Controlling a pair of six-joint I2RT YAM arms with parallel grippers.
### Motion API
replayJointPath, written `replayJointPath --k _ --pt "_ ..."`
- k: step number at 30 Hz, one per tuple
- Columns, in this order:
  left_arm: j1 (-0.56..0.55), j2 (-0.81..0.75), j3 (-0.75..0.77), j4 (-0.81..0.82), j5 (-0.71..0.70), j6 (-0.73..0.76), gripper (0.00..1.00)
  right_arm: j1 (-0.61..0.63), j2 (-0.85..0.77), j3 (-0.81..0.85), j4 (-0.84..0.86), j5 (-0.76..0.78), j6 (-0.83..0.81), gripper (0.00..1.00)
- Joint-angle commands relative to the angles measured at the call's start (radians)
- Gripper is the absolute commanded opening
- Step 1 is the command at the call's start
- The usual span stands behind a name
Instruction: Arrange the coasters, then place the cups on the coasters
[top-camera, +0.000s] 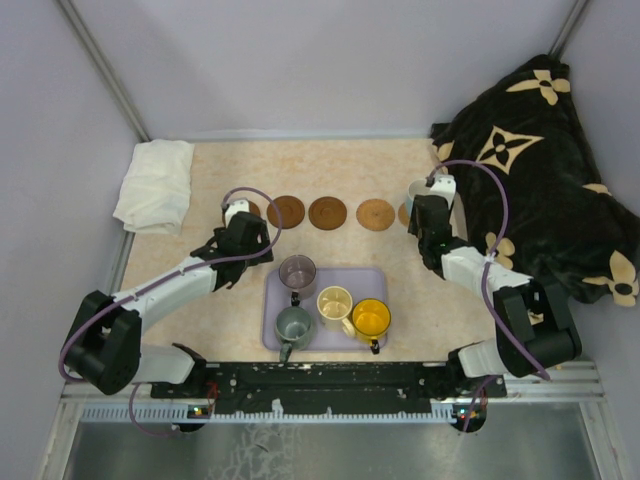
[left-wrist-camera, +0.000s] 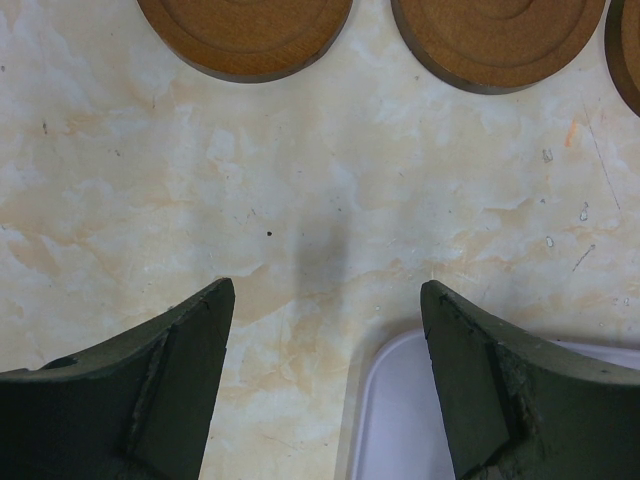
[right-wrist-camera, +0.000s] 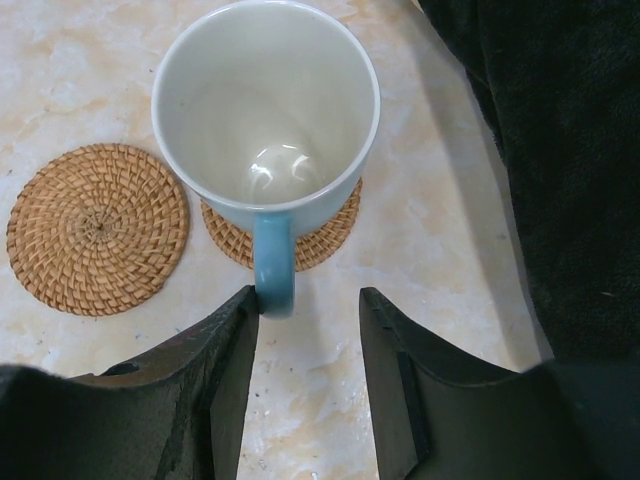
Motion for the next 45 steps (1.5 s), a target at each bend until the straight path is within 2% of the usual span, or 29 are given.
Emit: replayJointPath --k 1,8,20,25,28,33,38,45 --pt "0.009 -0.017 -0.009 0.012 0.001 -0.007 0.81 -0.007 -0.006 0.002 0.022 0.034 0.010 0.45" --pt "0.010 -0.017 -0.010 0.013 0.000 -0.007 0.81 -0.008 -0.020 -0.006 0.019 0.030 0.010 0.45" --pt "0.009 -0.027 -0.019 0.014 0.007 -0.013 0.81 -0.007 -0.086 -0.006 -0.023 0.027 0.013 0.51" --pt "0.008 -0.056 -0.027 0.003 0.002 -0.015 0.81 -0.007 -0.171 0.007 -0.096 0.012 0.034 0.52" --pt "0.009 -0.080 -0.036 0.002 0.001 -0.016 0.82 -0.005 -0.257 0.032 -0.185 0.000 0.071 0.52" --pt "0.009 -0.118 -0.055 -0.006 0.010 -0.019 0.83 0.038 -0.383 0.110 -0.451 0.048 0.146 0.50" --pt "0.009 -0.141 -0.065 -0.022 0.014 -0.014 0.84 0.175 -0.497 0.151 -0.699 0.102 0.264 0.49" --pt "0.008 -0.151 -0.057 -0.023 0.037 -0.002 0.84 0.403 -0.626 0.176 -1.015 0.078 0.510 0.47"
